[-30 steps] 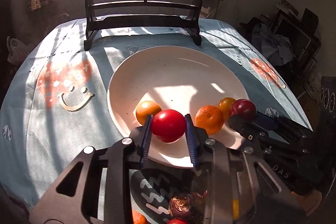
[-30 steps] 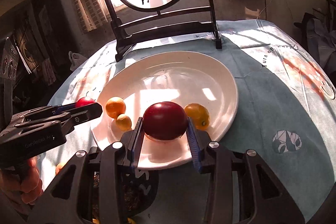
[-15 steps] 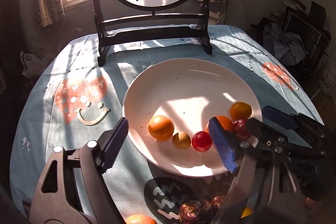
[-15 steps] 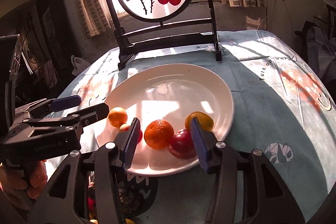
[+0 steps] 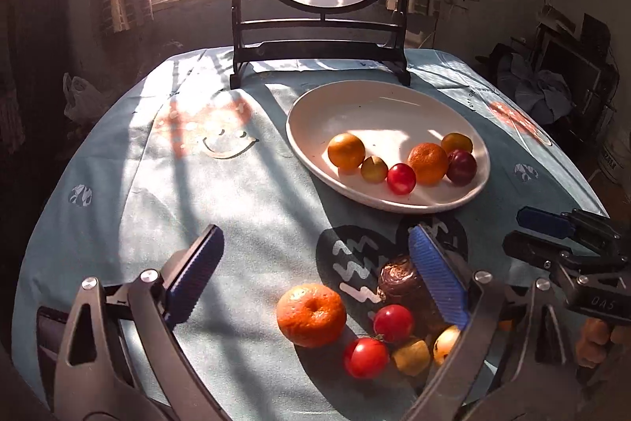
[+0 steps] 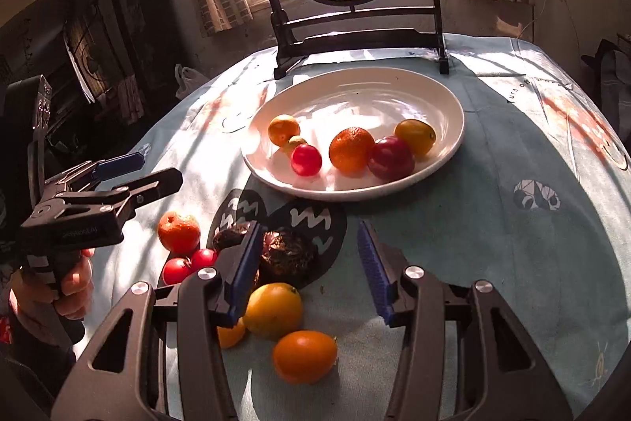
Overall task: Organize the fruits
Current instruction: 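Move both tools back to the fruit cluster, right tool toward an orange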
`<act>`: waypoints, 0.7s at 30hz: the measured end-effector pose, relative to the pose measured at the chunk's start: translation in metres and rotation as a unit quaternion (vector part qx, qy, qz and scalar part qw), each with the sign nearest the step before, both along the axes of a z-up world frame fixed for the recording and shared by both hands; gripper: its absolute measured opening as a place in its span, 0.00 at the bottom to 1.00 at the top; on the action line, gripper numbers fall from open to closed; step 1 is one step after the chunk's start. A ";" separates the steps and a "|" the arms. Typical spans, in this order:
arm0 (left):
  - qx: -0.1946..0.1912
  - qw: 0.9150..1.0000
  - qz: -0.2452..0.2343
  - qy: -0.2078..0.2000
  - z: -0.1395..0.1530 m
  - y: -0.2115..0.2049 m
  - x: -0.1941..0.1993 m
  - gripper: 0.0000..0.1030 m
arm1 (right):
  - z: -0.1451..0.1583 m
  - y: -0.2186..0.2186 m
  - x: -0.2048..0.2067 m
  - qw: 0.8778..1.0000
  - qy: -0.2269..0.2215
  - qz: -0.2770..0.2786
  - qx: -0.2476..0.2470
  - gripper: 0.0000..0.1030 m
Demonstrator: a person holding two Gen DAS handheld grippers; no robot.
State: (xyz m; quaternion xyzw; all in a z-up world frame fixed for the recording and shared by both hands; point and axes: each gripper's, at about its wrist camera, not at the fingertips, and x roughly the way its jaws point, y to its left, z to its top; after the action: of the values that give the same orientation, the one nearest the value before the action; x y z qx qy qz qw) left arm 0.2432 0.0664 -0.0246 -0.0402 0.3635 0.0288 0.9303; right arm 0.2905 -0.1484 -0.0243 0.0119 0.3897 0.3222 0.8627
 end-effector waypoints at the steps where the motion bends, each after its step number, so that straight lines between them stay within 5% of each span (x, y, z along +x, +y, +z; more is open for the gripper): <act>1: -0.009 1.000 0.003 0.018 -0.008 0.005 0.000 0.94 | -0.003 -0.001 -0.006 1.000 -0.003 0.000 -0.013 0.49; 3: -0.013 0.999 0.011 0.042 -0.014 0.012 0.000 0.94 | -0.011 -0.004 -0.014 0.999 0.002 -0.001 -0.034 0.49; 6: -0.007 1.000 0.012 0.015 -0.007 0.013 -0.011 0.94 | -0.024 -0.010 -0.019 0.999 0.040 0.016 -0.030 0.49; 11: 0.062 0.998 0.023 -0.002 -0.003 0.004 -0.019 0.94 | -0.023 -0.009 -0.025 0.997 0.061 0.048 -0.021 0.49; 21: 0.050 0.999 0.018 0.004 -0.005 0.008 -0.022 0.94 | -0.025 0.000 -0.038 0.995 0.041 0.055 -0.068 0.50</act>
State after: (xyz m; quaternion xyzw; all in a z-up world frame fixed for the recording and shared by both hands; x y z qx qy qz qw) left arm 0.2207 0.0744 -0.0294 -0.0004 0.3647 0.0637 0.9289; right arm 0.2520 -0.1486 -0.0490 -0.0555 0.4458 0.3410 0.8258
